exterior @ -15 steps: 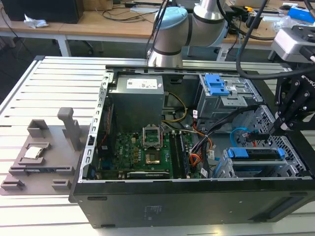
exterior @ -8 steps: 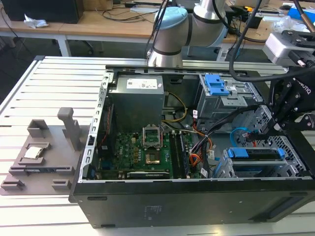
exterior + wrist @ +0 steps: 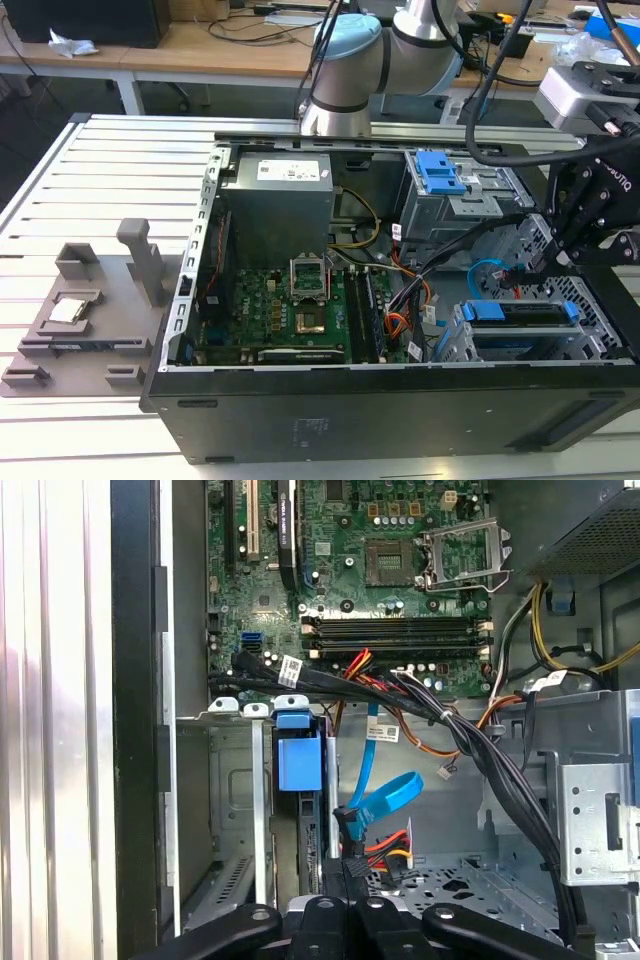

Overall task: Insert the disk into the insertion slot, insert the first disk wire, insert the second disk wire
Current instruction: 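Insert the first disk wire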

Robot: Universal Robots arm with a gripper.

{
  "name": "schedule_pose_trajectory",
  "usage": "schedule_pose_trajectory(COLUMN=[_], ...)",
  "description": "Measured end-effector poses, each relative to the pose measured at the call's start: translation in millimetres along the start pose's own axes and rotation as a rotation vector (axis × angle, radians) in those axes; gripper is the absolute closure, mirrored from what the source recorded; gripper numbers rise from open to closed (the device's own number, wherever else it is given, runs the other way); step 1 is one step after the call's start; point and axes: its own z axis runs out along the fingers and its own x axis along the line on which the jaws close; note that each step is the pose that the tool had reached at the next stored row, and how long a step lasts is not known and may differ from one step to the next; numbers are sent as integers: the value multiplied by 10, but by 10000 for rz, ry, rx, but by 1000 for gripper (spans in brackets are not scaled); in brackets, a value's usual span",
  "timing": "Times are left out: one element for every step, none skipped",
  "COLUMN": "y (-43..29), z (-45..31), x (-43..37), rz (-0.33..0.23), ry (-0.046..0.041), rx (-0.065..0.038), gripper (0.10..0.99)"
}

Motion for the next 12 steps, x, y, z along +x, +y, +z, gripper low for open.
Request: schedule_pose_trajectory(y=[0,0,0,0,0,0,0,0,0,0,0,0], z=[0,0,0,0,0,0,0,0,0,0,0,0], x=[0,0,-1,-1,-1,-1,-1,-2,-2,-2,-3,-3], rz=[0,0,0,0,0,0,0,-1,0,-1,-1,0], ry=[0,0,-1,-1,-1,-1,-1,0,-1,0,0,0], rx=[0,0,0,0,0,0,0,0,0,0,0,0], gripper=[980,980,980,980,973,973,973,792,729,729,667,667])
